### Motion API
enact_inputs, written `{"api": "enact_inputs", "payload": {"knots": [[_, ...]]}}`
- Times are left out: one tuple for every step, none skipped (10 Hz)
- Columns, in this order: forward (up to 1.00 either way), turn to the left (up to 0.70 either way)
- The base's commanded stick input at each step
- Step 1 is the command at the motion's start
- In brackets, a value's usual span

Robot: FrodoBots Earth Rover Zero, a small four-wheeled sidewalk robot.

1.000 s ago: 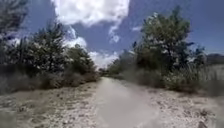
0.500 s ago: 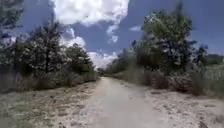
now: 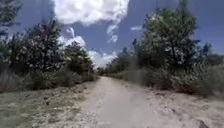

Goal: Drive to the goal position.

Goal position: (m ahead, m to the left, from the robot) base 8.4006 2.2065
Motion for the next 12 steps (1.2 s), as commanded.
{"api": "enact_inputs", "payload": {"knots": [[0.45, 0.0], [0.45, 0.0], [0.45, 0.0], [0.45, 0.0], [0.45, 0.0], [0.45, 0.0], [0.45, 0.0], [0.45, 0.0], [0.45, 0.0], [0.45, 0.0], [0.45, 0.0], [0.45, 0.0]]}}
